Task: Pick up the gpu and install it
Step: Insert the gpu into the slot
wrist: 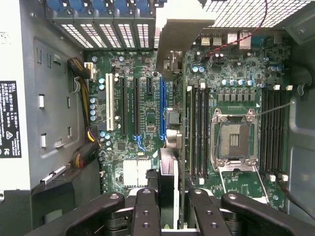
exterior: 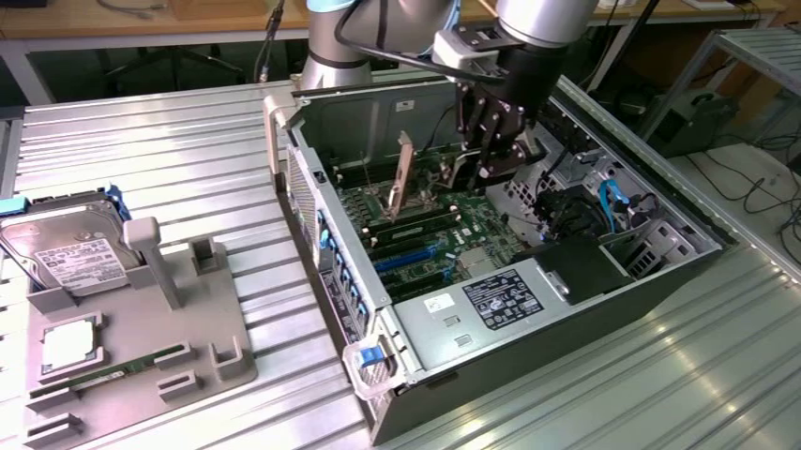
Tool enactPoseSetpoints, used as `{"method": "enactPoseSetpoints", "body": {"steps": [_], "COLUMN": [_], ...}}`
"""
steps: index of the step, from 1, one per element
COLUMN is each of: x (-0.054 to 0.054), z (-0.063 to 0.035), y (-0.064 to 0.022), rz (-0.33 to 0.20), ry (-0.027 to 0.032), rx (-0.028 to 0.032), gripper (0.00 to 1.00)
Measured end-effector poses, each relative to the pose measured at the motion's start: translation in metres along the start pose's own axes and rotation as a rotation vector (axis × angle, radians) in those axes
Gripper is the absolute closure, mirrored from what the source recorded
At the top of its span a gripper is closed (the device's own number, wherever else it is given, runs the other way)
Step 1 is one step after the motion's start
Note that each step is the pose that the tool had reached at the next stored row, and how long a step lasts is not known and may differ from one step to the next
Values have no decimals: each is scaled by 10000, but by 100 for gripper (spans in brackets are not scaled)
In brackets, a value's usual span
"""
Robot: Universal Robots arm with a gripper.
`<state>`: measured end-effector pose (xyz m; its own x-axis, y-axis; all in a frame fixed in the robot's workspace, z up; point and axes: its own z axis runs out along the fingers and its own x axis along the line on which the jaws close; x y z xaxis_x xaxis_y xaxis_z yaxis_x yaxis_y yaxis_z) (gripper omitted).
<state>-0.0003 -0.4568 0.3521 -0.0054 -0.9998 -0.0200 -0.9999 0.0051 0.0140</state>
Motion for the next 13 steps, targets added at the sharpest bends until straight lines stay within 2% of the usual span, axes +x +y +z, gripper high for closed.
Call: {"method": "enactPoseSetpoints", "body": {"steps": [13], "x": [7], "z": [68], "y": [0], "rz": [0], "ry": [-8], "rx": [0], "gripper": [72]}}
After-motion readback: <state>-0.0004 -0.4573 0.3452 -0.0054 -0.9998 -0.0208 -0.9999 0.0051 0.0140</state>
